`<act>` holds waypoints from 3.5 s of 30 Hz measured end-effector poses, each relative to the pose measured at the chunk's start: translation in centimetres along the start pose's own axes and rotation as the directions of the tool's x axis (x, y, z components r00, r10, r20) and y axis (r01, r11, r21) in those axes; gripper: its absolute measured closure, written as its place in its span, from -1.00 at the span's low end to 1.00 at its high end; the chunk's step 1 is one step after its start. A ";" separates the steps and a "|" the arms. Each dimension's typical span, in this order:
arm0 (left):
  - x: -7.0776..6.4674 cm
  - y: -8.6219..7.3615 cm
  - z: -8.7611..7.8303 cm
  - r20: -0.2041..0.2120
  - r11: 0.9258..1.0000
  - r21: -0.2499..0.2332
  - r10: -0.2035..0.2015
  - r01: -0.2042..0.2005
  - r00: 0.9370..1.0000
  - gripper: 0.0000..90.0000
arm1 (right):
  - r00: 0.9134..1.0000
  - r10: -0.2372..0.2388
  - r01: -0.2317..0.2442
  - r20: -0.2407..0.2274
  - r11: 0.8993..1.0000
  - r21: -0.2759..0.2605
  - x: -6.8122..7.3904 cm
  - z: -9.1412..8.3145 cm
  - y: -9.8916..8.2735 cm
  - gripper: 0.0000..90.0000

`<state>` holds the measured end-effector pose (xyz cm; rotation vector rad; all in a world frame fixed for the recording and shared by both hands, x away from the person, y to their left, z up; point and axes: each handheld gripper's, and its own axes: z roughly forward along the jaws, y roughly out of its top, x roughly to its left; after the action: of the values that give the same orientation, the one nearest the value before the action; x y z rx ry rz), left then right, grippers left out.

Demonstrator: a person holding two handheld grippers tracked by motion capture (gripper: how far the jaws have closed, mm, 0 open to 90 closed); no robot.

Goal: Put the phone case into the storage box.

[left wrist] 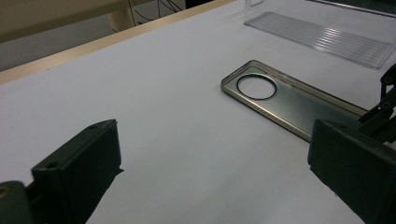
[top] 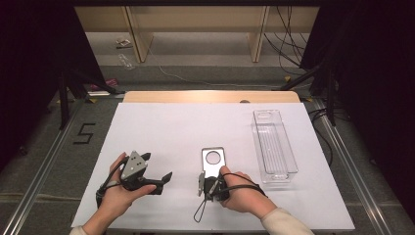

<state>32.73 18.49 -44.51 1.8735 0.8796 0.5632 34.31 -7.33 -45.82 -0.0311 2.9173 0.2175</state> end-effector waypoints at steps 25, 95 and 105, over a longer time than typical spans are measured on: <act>0.0 -0.1 0.0 0.001 1.000 0.005 -0.011 0.011 1.000 -0.93 | 1.000 -0.011 0.011 0.017 1.000 -0.007 0.3 -0.2 -0.2 0.97; 0.4 -0.2 0.1 -0.003 0.998 0.001 -0.059 0.059 0.998 -0.82 | 0.967 0.168 -0.088 0.191 0.925 -0.370 0.6 -4.2 -3.6 0.98; 0.5 0.8 0.5 0.005 0.992 0.014 -0.128 0.128 0.992 -0.75 | 0.965 0.170 -0.078 0.201 0.914 -0.398 0.9 -4.2 -3.7 0.98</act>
<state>33.72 18.34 -43.98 1.8154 0.9940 0.4732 32.71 -11.67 -42.46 0.1122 2.5987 0.7649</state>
